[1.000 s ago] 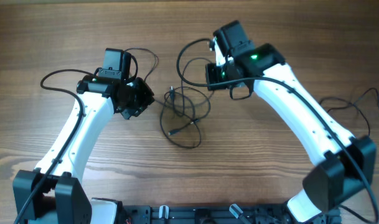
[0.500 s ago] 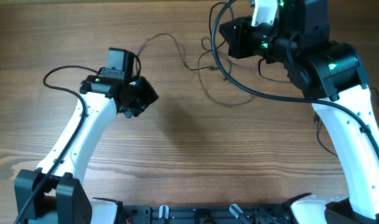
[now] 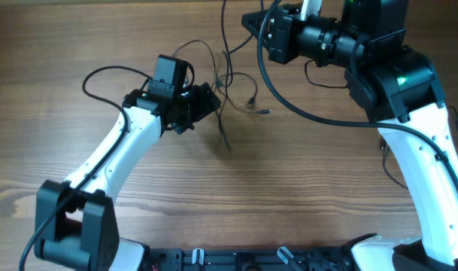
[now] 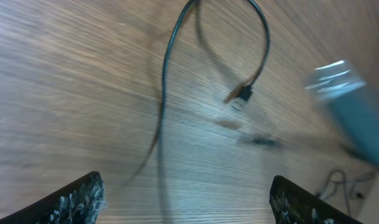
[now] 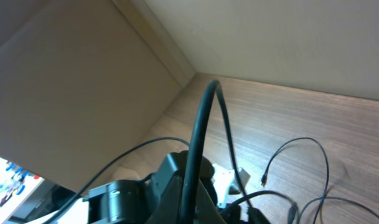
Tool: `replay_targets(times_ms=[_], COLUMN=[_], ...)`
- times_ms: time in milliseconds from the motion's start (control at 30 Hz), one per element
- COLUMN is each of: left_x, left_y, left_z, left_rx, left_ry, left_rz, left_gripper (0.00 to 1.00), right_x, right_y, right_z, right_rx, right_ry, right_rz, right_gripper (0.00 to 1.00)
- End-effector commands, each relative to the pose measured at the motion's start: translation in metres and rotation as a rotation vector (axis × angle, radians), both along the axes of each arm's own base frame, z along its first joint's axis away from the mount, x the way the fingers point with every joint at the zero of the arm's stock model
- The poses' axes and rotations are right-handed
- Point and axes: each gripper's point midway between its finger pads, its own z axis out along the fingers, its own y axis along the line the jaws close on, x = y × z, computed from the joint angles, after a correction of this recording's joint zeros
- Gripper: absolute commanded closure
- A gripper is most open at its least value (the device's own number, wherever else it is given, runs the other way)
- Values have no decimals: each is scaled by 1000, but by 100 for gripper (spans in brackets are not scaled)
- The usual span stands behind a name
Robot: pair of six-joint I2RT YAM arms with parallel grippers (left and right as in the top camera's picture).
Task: Untangle cables
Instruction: 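Lift the right gripper up and away, pulling the cable out, then carry the cable to the right side and release it on the pile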
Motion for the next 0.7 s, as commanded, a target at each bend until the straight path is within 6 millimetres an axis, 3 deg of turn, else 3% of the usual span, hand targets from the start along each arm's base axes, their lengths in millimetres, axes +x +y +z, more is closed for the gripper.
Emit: replay_targets(times_ms=[0, 100, 300, 533, 600, 667], left_x=[-4, -12, -13, -12, -10, -8], left_y=[-29, -48, -50, -46, -43, -38], left_z=[-3, 8, 10, -3, -12, -19], left_rx=[-146, -266, -291, -174, -128, -86], left_ry=[39, 58, 66, 51, 49, 49], left_rz=[-90, -157, -166, -140, -126, -109], left_gripper=[12, 12, 12, 13, 13, 13], right_x=[-4, 3, 16, 13, 20, 33], right_y=[1, -5, -22, -3, -7, -19], right_z=[7, -1, -16, 30, 41, 40], right_rx=[16, -15, -66, 65, 96, 78], right_ry=[-6, 15, 63, -86, -118, -125], right_rz=[18, -42, -172, -66, -104, -194], right_gripper=[96, 96, 96, 96, 96, 96])
